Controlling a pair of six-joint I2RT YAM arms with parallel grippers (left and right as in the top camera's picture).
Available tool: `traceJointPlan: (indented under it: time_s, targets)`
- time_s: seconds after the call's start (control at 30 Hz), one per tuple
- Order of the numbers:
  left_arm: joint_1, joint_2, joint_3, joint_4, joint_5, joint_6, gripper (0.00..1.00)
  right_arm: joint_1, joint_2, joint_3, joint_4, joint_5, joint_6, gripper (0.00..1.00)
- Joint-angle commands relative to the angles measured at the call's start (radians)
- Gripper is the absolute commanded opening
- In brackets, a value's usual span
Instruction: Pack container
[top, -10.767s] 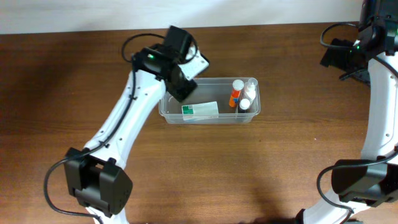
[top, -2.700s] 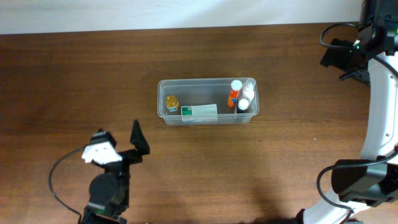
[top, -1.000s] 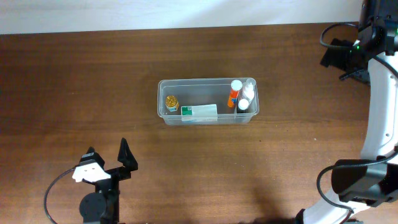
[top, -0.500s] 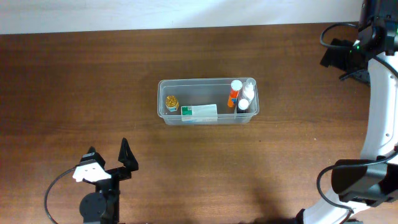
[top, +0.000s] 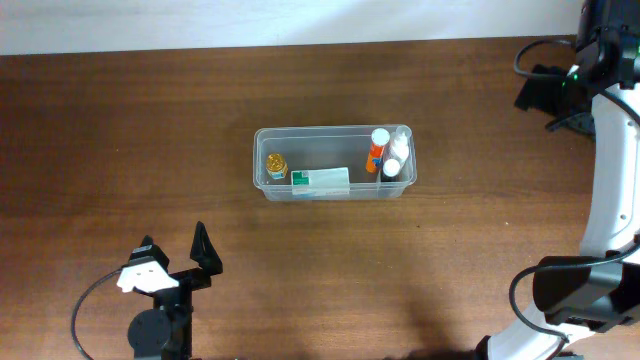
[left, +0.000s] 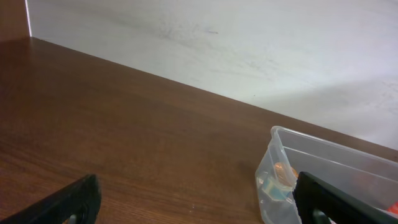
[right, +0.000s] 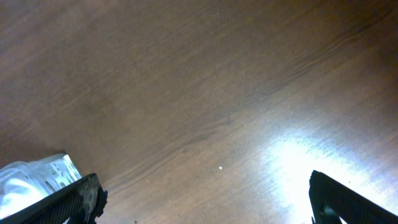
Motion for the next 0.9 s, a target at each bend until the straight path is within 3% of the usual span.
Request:
traceJointPlan:
  time_s: [0.0, 0.27, 0.4, 0.63, 0.87]
  targets:
    - [0.006, -0.010, -0.010, 0.003, 0.011, 0.009, 0.99, 0.002, -0.022, 0.013, -0.001, 0.019, -0.016, 0.98]
    - [0.006, -0.010, -0.010, 0.003, 0.011, 0.009, 0.99, 0.097, -0.217, 0.011, 0.107, 0.019, -0.016, 0.98]
    - [0.006, -0.010, -0.010, 0.003, 0.011, 0.009, 0.99, 0.163, -0.360, -0.077, 0.286, 0.019, -0.059, 0.98]
    - [0.006, -0.010, -0.010, 0.003, 0.011, 0.009, 0.99, 0.222, -0.663, -0.528, 0.759, 0.000, -0.091, 0.98]
    - [0.006, -0.010, -0.010, 0.003, 0.011, 0.009, 0.99, 0.221, -0.960, -1.026, 1.103, -0.047, -0.091, 0.98]
